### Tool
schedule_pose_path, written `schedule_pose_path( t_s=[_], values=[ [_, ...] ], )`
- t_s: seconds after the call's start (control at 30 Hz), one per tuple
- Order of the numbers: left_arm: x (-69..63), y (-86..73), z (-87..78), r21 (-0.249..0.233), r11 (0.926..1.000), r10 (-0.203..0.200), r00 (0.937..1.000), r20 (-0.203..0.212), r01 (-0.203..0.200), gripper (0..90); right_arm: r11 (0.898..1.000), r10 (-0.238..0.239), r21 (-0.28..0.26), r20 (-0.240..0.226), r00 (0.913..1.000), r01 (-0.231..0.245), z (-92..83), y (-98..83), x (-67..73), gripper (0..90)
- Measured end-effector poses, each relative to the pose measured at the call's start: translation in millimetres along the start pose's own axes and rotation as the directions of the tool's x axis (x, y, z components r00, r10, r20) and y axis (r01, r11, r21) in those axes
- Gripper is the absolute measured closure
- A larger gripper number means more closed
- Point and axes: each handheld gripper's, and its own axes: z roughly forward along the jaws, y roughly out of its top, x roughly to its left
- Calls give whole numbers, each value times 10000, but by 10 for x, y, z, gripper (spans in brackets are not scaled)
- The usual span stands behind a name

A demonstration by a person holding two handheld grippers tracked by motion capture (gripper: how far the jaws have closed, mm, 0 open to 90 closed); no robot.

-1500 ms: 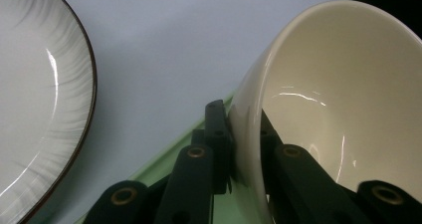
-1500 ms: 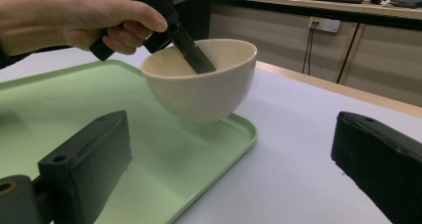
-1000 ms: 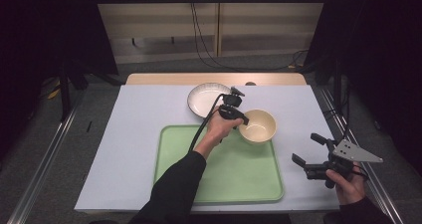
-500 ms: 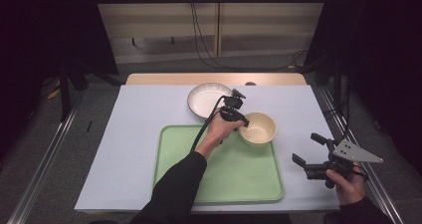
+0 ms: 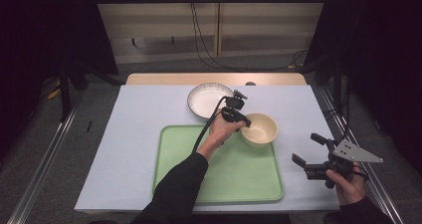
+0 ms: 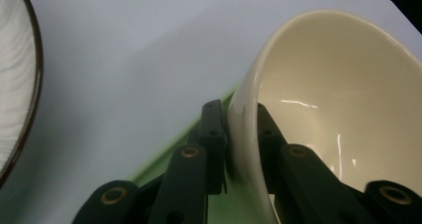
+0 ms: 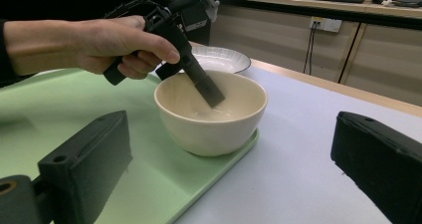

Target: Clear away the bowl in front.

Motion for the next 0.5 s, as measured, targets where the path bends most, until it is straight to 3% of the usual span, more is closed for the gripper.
schedule_pose_path(
  t_s=[0.03, 0.13, 0.23, 0.37, 0.43, 0.5],
  values=[
    [-9, -8, 9, -182, 9995, -241, 9997, -1, 241, 787, 10000, 18, -24, 37, 10000, -18, 1, 0, 0, 22],
    [6, -17, 3, -263, 9996, -96, 9999, 123, 99, 716, 10000, 8, -15, 0, 10000, -8, 1, 0, 0, 22],
    [-7, -22, -9, -255, 9990, 377, 9993, -2, -377, 657, 10000, 5, -31, 16, 10000, -5, 2, 1, 0, 22],
    [-24, -12, -27, -604, 9975, 351, 9992, -216, -364, 437, 10000, 26, -12, 22, 10000, -26, 0, 0, 3, 22],
    [-26, -15, -35, -637, 9950, 743, 9964, -399, -767, 397, 10000, 25, -7, 30, 10000, -25, 0, 1, 3, 23],
    [-43, -20, -37, -862, 9943, 579, 9967, -573, -627, 267, 10000, -24, -8, -1, 10000, 24, -1, 0, 0, 23]
  ],
)
